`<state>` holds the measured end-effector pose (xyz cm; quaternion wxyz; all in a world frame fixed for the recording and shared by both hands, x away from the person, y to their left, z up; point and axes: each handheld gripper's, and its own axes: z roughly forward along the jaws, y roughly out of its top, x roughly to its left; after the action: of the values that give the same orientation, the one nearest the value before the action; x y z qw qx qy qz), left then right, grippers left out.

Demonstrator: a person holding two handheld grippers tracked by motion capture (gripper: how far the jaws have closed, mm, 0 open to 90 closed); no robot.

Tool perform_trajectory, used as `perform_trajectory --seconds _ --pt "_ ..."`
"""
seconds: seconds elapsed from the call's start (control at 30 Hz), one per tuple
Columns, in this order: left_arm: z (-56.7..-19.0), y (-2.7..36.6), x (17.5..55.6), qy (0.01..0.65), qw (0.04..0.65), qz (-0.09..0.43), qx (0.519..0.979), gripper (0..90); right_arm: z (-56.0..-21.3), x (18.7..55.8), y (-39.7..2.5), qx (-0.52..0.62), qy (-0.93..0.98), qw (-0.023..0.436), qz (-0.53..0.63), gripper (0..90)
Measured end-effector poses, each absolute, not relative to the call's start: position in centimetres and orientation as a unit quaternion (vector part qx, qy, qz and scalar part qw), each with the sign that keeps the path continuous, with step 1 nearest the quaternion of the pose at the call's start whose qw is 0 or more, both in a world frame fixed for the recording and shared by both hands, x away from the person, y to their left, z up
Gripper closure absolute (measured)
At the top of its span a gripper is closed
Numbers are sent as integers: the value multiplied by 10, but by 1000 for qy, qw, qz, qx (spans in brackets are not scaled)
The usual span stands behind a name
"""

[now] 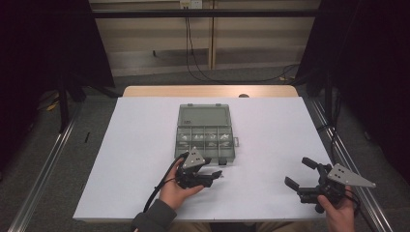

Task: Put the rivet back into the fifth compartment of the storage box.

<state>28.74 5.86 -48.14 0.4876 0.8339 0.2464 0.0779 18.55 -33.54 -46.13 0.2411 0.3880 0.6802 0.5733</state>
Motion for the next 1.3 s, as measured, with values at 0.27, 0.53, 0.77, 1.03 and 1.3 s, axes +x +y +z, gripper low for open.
perform_trajectory --seconds 0.27,0.53,0.77,1.03,1.3 --pt "-484 53 288 256 452 68 852 615 -461 186 -335 386 681 242 573 11" --pt "-486 47 288 246 431 68 866 656 -461 186 -336 387 681 242 573 11" --pt "-486 45 288 243 429 64 867 665 -461 186 -336 388 680 241 574 12" --pt "-486 45 288 248 425 56 869 663 -461 186 -337 388 681 243 572 12" --pt "-487 44 288 241 416 49 875 684 -461 185 -337 387 682 242 571 12"
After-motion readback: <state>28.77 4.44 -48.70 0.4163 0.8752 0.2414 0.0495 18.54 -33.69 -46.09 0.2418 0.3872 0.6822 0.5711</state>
